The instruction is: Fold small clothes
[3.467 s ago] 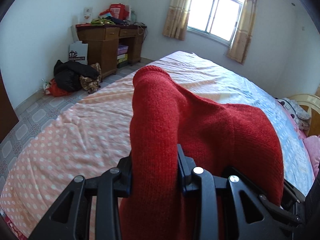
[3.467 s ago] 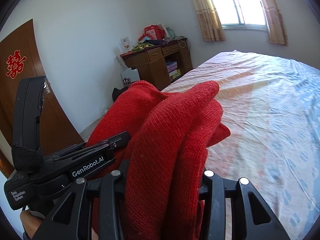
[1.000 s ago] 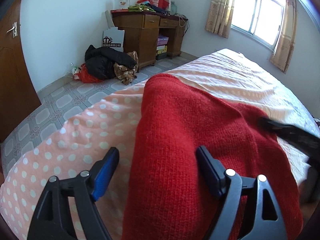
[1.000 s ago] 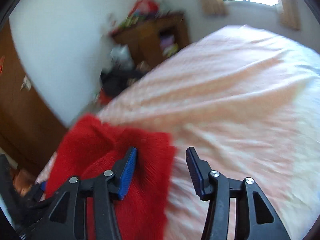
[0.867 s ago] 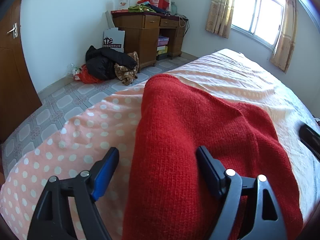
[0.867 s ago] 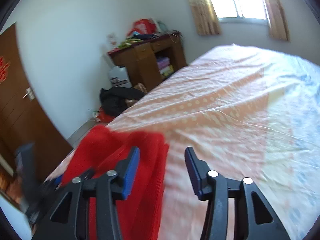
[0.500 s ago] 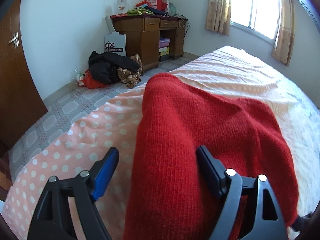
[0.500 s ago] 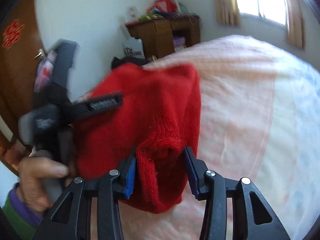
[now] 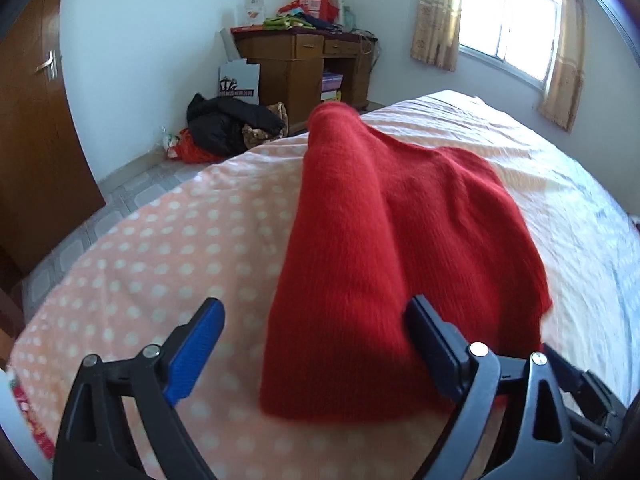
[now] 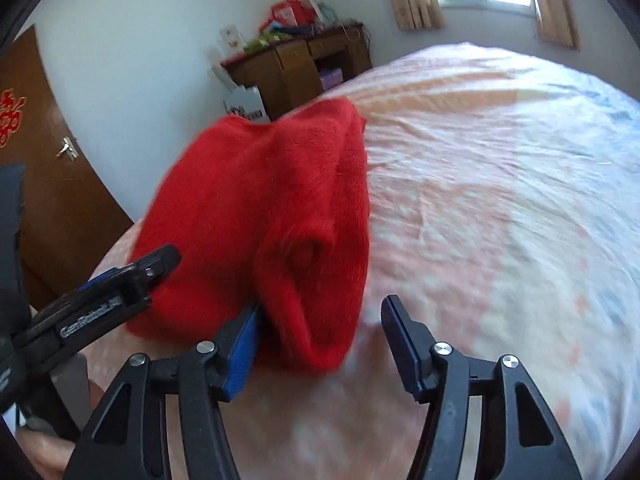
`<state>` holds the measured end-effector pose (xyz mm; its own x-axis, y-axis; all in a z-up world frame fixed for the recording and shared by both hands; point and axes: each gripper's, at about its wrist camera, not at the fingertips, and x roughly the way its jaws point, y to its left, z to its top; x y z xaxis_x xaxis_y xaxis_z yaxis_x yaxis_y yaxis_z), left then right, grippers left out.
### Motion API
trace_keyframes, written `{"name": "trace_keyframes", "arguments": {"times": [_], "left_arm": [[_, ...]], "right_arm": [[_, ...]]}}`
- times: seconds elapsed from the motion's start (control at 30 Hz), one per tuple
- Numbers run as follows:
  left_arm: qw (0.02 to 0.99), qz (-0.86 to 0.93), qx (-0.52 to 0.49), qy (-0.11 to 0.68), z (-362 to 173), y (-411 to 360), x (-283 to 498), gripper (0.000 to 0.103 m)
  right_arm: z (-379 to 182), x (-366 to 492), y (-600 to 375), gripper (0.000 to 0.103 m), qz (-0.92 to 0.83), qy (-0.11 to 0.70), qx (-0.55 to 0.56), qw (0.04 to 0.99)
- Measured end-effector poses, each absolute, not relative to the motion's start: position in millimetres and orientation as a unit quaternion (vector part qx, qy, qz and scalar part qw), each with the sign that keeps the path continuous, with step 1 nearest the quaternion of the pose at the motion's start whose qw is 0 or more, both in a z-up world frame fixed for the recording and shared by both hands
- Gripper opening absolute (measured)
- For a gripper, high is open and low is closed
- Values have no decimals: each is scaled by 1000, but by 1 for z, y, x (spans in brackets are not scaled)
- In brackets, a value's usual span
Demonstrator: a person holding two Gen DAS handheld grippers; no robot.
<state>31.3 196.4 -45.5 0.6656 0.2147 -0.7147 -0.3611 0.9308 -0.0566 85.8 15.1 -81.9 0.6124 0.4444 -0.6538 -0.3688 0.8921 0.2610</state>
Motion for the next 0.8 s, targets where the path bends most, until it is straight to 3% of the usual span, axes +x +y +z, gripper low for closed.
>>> {"name": "trace_keyframes", "arguments": {"times": [0.3,0.5,0.6,0.8], "left_arm": [[904,121,-62,406,-39,175,0,94],[901,116,-53,416,-34,165,-33,95],[905,118,-47,405,-27,161,-54,103],[927,126,-30,351,-1,159,-105,103]], "right_arm": [[-46,-8,-24,61,193,320,81,924],[-14,-51,-37,70,168,270,71,946],[-2,-81,-42,73,154,236,66,957],[24,-139,-42,80,127,157,53,978]]}}
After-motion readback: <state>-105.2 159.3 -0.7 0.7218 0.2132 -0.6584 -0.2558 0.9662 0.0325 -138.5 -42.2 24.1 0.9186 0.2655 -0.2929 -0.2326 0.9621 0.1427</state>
